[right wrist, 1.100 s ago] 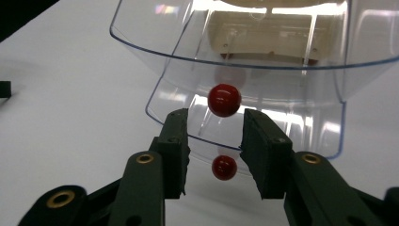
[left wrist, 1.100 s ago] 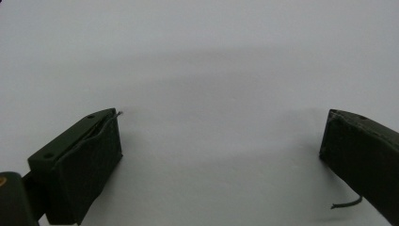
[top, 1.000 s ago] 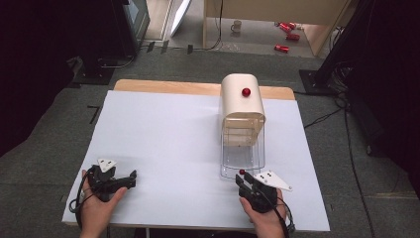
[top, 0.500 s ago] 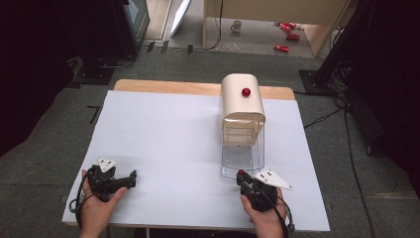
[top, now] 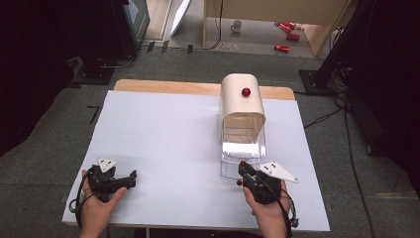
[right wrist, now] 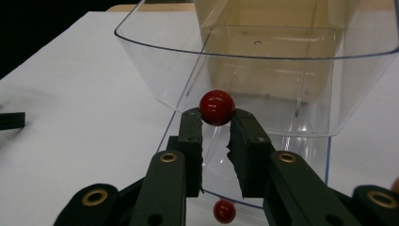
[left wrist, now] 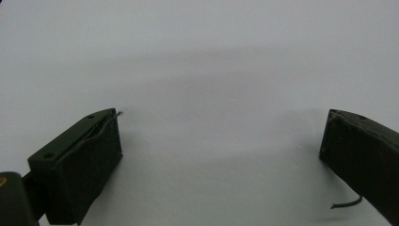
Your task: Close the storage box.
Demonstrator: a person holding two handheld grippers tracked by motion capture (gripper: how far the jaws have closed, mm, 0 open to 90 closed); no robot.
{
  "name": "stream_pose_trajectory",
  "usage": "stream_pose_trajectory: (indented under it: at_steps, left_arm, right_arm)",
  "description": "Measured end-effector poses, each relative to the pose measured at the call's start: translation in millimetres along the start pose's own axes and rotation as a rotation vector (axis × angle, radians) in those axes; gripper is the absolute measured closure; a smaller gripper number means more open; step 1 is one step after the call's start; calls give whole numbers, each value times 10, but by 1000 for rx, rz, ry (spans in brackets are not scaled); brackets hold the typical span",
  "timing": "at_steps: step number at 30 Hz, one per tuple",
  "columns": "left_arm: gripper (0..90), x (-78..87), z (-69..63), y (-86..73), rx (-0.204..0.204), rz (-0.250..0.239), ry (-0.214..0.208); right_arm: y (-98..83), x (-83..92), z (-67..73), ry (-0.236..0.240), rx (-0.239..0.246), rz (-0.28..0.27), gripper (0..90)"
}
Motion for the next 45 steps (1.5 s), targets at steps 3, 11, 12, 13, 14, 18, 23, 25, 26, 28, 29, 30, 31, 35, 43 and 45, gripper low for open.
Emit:
stream_pose_trajectory:
  at_steps: [3, 11, 12, 13, 14, 18, 23, 25, 26, 28, 29, 30, 31, 35, 43, 45]
  left_arm:
    - [0, 0, 0, 0, 0, 0, 0]
    - [0, 0, -1, 0, 0, -1, 0]
    - [0, 0, -1, 0, 0, -1, 0]
    - [0, 0, -1, 0, 0, -1, 0]
    - [0, 0, -1, 0, 0, -1, 0]
    - [0, 1, 0, -1, 0, 0, 0]
    - [0, 1, 1, 0, -1, 0, 0]
    - [0, 0, -1, -1, 0, 0, 0]
    - [0, 0, -1, -1, 0, 0, 0]
    - [0, 1, -1, -1, 0, -1, 0]
    - [0, 1, 0, 0, 0, -1, 0]
    - [0, 0, -1, -1, 0, 0, 0]
    - [0, 1, 0, -1, 0, 0, 0]
    - [0, 0, -1, 0, 0, -1, 0]
    - [0, -1, -2, 1, 1, -2, 0]
    - [0, -1, -2, 1, 1, -2, 1]
  right_arm:
    - [68, -27, -10, 2, 0, -3, 763]
    - [265, -93, -43, -12, -3, -18, 764]
    - [277, -111, -45, -14, -2, -14, 764]
    - [288, -131, -47, -15, 0, -13, 764]
    - [298, -152, -45, -14, -1, -9, 764]
    - [344, -227, -44, -21, 6, 0, 764]
    - [396, -318, -63, -27, 1, 4, 764]
    - [412, -367, -63, -33, 0, 8, 764]
    - [424, -395, -68, -38, 6, 5, 764]
    - [459, -444, -79, -44, 8, 0, 764]
    - [475, -465, -82, -46, 11, 1, 765]
    - [489, -486, -85, -48, 11, 1, 765]
    - [501, -508, -89, -48, 4, 2, 764]
    - [556, -584, -100, -52, -3, 7, 764]
    - [648, -703, -119, -42, -23, 8, 762]
    - [660, -708, -116, -42, -16, 2, 761]
Point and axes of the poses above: each handheld gripper's, and its own axes: x roughly backward along the jaws, y roughly out of its top, z roughly to its left, the point moved 8 cm from there along -x, roughly forward along the jaws, and after that the axes turned 14 degrees about -y, right-handed, at the moved point
